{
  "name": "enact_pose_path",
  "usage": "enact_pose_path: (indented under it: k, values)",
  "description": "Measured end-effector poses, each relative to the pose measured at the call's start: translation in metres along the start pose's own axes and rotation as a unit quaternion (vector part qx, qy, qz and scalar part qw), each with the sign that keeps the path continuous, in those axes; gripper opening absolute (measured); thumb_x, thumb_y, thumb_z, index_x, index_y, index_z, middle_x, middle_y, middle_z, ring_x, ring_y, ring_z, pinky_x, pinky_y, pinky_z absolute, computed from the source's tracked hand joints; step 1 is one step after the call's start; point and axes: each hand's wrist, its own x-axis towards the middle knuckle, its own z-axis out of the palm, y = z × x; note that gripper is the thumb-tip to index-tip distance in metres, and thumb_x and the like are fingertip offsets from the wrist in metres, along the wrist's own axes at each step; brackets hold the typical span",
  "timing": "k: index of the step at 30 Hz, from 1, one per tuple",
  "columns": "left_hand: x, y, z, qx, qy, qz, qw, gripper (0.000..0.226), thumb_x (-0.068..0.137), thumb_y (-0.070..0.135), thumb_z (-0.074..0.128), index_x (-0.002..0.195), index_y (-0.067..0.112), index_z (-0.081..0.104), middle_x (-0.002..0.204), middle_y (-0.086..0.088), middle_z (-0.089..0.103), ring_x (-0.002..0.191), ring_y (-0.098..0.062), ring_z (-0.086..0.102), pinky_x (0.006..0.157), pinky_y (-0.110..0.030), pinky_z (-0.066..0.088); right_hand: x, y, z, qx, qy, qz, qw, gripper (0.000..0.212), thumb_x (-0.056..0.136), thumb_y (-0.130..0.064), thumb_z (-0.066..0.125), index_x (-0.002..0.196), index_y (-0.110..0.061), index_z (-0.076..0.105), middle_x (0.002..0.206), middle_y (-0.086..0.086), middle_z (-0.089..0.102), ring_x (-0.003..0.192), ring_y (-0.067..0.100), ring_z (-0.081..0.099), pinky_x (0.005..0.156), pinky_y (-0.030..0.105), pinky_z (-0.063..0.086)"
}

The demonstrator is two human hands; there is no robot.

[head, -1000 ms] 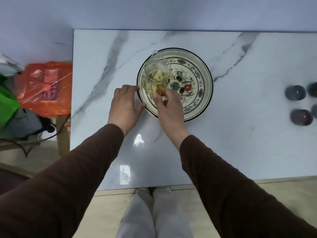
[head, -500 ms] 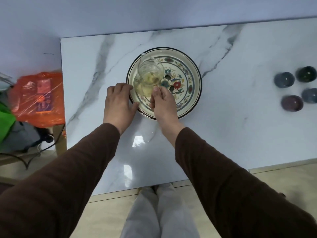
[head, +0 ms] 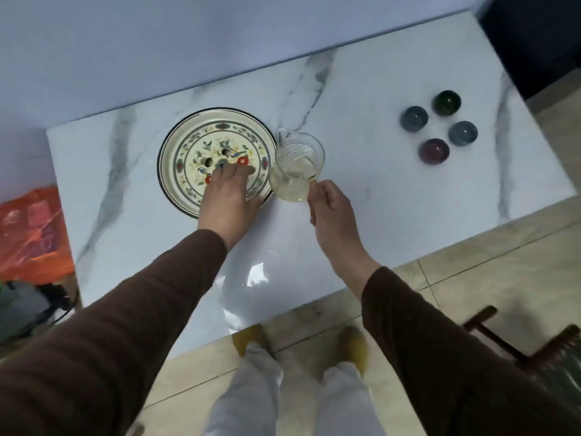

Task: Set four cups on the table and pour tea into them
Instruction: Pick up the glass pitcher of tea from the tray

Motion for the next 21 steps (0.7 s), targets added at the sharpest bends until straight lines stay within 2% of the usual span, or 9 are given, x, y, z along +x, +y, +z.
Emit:
enact_pose_path:
  k: [6, 13, 21]
  values:
    - [-0.006, 0.101, 0.045, 0.029, -0.020, 0.042, 0.999, 0.048, 0.088, 0.022, 0.068, 0.131, 0.006, 0.056, 0.127, -0.019, 0.058, 0.118, -0.040, 0.050, 0.101, -0.047, 0.041, -0.017, 0.038, -0.113, -0.022, 0.018, 0.000, 1.000, 0.032, 0.101, -0.036, 0.041, 0.077, -0.016, 0.044, 0.064, -0.005, 0.041, 0.060, 0.011, 0.039, 0.059, 0.031, 0.035]
    - [-0.021, 0.226, 0.111, 0.030, -0.035, 0.055, 0.997, 0.048, 0.090, 0.027, 0.065, 0.134, 0.011, 0.054, 0.129, -0.012, 0.058, 0.120, -0.035, 0.051, 0.098, -0.047, 0.045, -0.015, 0.083, -0.252, -0.038, 0.016, -0.006, 0.999, 0.037, 0.100, -0.037, 0.042, 0.080, -0.007, 0.043, 0.063, -0.002, 0.039, 0.059, 0.013, 0.038, 0.057, 0.032, 0.033]
    - [0.013, 0.297, 0.153, 0.027, -0.045, 0.050, 0.997, 0.047, 0.090, 0.027, 0.065, 0.134, 0.014, 0.055, 0.129, -0.009, 0.058, 0.120, -0.033, 0.051, 0.096, -0.044, 0.045, 0.028, 0.109, -0.324, -0.042, 0.027, 0.005, 0.999, 0.036, 0.097, -0.045, 0.042, 0.067, -0.026, 0.035, 0.053, -0.012, 0.036, 0.053, 0.009, 0.035, 0.053, 0.031, 0.033]
